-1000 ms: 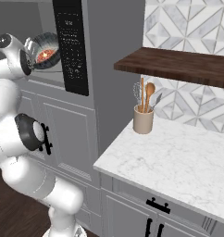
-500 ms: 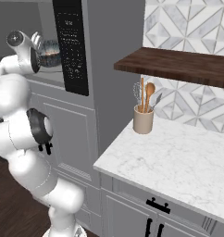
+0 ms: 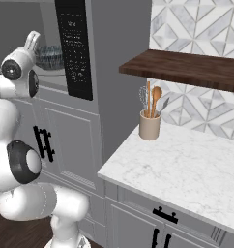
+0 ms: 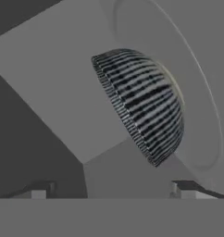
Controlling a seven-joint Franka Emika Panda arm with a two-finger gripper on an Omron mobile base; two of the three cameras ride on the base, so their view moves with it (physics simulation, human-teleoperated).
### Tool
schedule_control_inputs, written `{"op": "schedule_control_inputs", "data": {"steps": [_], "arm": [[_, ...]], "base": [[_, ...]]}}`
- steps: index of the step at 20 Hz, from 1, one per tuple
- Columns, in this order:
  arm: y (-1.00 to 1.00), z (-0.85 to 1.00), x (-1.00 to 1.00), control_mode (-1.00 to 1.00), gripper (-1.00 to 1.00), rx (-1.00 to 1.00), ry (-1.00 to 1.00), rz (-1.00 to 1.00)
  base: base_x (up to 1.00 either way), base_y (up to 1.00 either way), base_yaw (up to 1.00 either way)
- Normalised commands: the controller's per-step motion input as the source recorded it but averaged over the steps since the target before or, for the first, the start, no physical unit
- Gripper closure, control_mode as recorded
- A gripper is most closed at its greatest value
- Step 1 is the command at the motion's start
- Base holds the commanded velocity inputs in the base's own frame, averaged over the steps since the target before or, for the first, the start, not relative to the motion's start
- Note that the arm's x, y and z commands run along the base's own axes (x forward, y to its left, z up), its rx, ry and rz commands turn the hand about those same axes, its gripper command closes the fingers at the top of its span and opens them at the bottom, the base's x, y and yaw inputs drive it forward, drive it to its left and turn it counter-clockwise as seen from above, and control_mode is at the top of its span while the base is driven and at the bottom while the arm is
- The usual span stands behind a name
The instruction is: Open the microwave, place the bowl with waffle inside the microwave, then close the microwave door and turn it on.
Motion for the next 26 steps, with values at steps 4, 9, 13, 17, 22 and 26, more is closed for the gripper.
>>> {"op": "schedule_control_inputs", "data": {"steps": [4,9,13,17,22,26], "arm": [[-0.02,0.63,-1.00,-1.00,-1.00,0.15,-0.54,0.00],[-0.10,0.63,-1.00,-1.00,-1.00,-0.22,-0.18,0.00],[-0.06,0.15,-1.00,-1.00,-1.00,-0.70,0.01,-0.04],[-0.13,0.01,-1.00,-1.00,-1.00,-0.82,0.09,-0.05],[-0.15,-0.32,-0.98,-1.00,-1.00,-0.61,0.03,-0.04],[-0.01,-0.89,-0.51,-1.00,-1.00,-0.49,0.04,0.00]], "base": [[0.00,0.00,0.00],[0.00,0.00,0.00],[0.00,0.00,0.00],[0.00,0.00,0.00],[0.00,0.00,0.00],[0.00,0.00,0.00]]}}
